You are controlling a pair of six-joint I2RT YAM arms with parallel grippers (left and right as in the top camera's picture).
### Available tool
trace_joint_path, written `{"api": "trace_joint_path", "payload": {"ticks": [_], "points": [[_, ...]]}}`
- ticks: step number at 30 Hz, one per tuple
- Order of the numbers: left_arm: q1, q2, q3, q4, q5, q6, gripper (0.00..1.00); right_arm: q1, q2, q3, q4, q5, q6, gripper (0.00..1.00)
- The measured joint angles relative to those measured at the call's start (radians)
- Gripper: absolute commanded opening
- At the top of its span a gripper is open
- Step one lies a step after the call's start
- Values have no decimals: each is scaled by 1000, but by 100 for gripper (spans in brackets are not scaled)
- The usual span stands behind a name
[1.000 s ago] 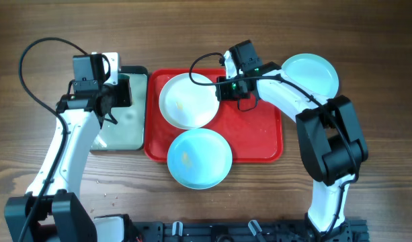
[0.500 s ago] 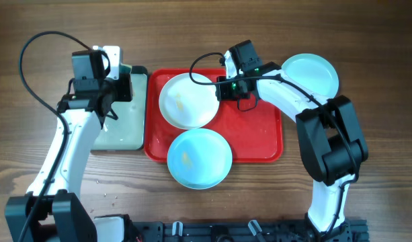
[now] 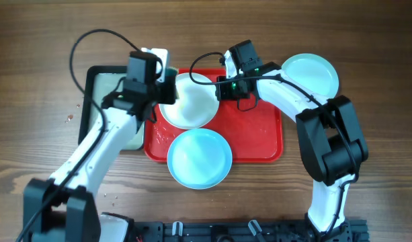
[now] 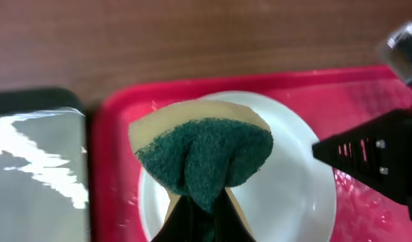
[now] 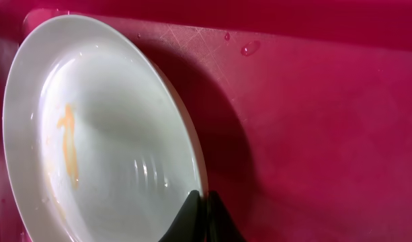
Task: Clean dirty plates on tray and stack at the side
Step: 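Carry the sponge with the left gripper onto the white plate, then scrub the white plate with the sponge while the right gripper holds its rim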
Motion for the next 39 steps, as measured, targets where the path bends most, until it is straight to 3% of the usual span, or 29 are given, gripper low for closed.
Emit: {"api": "trace_joint_path", "payload": {"ticks": [12, 27, 33, 39], "points": [[-16, 180, 0, 15, 8, -157, 4, 0, 0, 0, 0, 0, 0, 4], [-18, 236, 0, 3, -16, -175, 4, 35, 0, 0, 8, 1, 0, 4], [35, 240, 40, -117, 35, -175, 4, 35, 0, 0, 7, 1, 0, 4], [58, 246, 48, -145, 60, -175, 4, 35, 0, 0, 7, 1, 0, 4]]}}
